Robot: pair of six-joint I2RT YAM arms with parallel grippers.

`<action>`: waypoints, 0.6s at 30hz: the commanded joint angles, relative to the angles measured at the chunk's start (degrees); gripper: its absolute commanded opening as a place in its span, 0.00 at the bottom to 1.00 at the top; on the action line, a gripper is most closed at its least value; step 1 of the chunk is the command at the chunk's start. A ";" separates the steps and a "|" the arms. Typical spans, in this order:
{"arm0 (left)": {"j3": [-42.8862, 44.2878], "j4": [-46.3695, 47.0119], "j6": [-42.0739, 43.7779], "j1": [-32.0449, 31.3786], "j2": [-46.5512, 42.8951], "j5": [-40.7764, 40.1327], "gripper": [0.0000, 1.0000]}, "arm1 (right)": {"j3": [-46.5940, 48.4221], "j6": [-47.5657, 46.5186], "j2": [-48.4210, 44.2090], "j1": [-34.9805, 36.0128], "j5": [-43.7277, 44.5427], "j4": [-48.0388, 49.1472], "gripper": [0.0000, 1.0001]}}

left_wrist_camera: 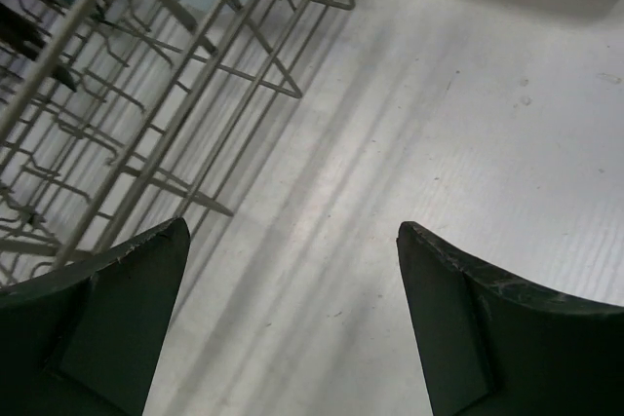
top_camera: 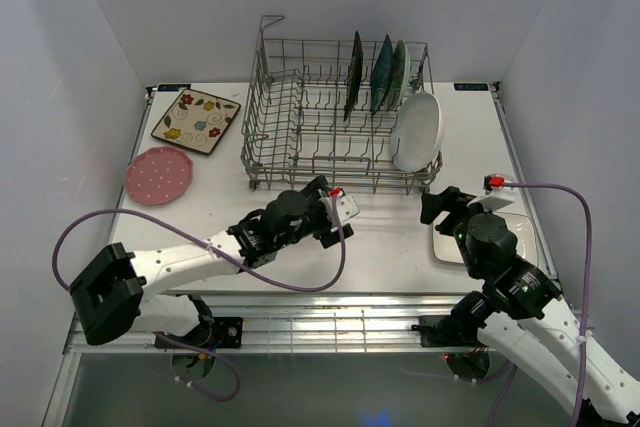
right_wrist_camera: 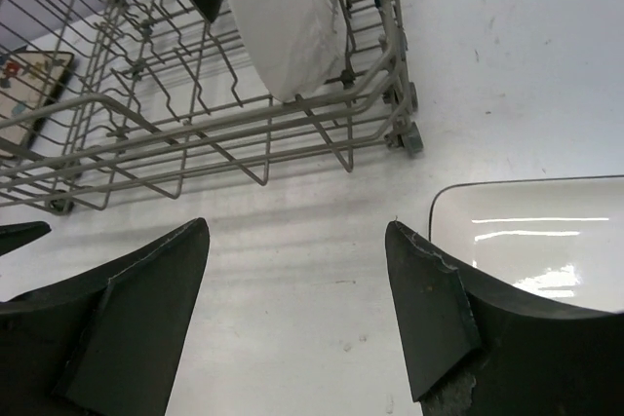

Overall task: Load the plates into the dish rack
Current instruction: Pick up the plate at the center of the board.

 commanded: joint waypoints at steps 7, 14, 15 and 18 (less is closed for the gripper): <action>11.71 0.23 -13.61 -3.63 13.58 2.06 0.98 | 0.67 12.25 5.07 -0.02 9.71 -11.70 0.77; 19.63 0.40 -21.71 -4.59 24.57 -1.19 0.98 | -0.73 12.87 0.86 -0.02 10.51 -11.62 0.77; 20.43 0.32 -23.45 -4.60 25.54 -0.84 0.98 | -0.99 12.87 0.51 -0.02 10.68 -11.79 0.77; 23.24 0.32 -27.59 -4.95 29.06 0.30 0.98 | -1.00 14.10 -0.55 -0.10 11.99 -14.07 0.77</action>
